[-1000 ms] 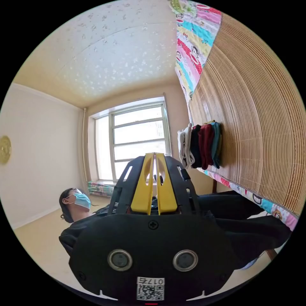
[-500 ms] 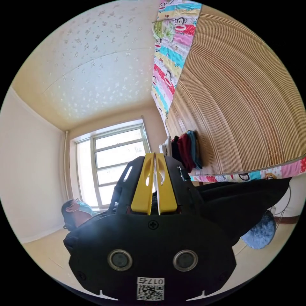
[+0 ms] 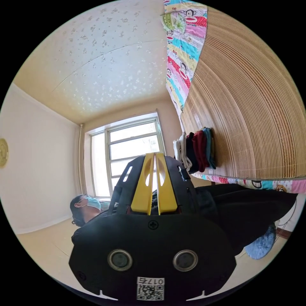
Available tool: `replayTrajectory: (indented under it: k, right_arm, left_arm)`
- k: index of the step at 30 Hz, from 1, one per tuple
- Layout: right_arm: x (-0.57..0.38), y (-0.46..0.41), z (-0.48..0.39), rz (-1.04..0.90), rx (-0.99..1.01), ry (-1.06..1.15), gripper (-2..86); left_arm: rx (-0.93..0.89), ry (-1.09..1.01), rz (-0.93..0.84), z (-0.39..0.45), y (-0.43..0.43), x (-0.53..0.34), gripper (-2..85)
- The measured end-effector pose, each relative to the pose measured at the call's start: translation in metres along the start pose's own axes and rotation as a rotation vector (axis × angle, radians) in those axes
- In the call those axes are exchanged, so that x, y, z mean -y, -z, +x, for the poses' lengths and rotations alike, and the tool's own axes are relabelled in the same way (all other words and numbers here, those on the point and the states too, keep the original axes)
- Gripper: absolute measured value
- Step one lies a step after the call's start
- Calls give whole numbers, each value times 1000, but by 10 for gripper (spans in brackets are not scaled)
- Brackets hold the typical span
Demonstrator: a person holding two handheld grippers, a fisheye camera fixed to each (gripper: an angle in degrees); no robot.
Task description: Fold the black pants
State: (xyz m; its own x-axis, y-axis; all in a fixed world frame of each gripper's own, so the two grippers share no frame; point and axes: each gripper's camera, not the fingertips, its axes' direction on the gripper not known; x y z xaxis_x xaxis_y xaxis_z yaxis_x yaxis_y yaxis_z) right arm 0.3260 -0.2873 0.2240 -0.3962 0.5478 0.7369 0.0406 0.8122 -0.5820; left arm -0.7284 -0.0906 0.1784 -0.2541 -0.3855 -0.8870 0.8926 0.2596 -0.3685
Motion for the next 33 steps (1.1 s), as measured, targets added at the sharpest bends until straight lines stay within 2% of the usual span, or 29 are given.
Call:
replayTrajectory:
  k: [1,5,8,11,13,14,16,18,19,20,22,24,25,28,30,33]
  right_arm:
    - [4,7,1,-4,-14,1,6]
    - [20,31,5,-11,-34,17,7]
    - [35,38,4,-20,-10,54,12]
    - [52,36,-2,-54,9,84,23]
    - [63,28,-9,-81,49,101,44]
    - [69,19,-11,-106,90,93,78]
    - [81,-4,-16,-177,191,105,136]
    - [93,-38,-19,-299,316,118,207]
    - [101,-64,-20,-397,382,119,245]
    - [107,-92,-18,-494,419,110,270]
    - [116,-126,-8,-579,503,69,300]
    - [122,-141,1,-629,559,35,316]
    - [124,-134,2,-616,467,86,305]
    - [124,-71,7,-403,156,139,169]
    - [120,-32,8,-284,162,150,127]
    - [107,15,-6,-124,354,285,96]
  left_arm:
    - [-133,-79,-84,25,-22,9,47]
    - [-130,-490,-266,163,-92,-19,44]
    - [-231,-732,-406,258,-154,-98,44]
    - [-439,-936,-572,323,-199,-212,44]
    - [-594,-1070,-765,351,-229,-322,45]
    - [-643,-1091,-828,355,-237,-351,45]
    - [-856,-1104,-1107,354,-267,-465,45]
    - [-967,-1059,-1318,338,-286,-552,46]
    - [-1001,-1005,-1448,321,-298,-611,45]
    - [-1012,-972,-1506,310,-303,-639,45]
    - [-1057,-837,-1735,260,-317,-744,44]
    - [-1043,-735,-1876,221,-324,-806,44]
    - [-978,-666,-1924,194,-329,-837,44]
    - [-815,-581,-1956,144,-341,-870,44]
    - [-758,-683,-1963,139,-345,-880,44]
    - [-713,-846,-2015,142,-351,-910,49]
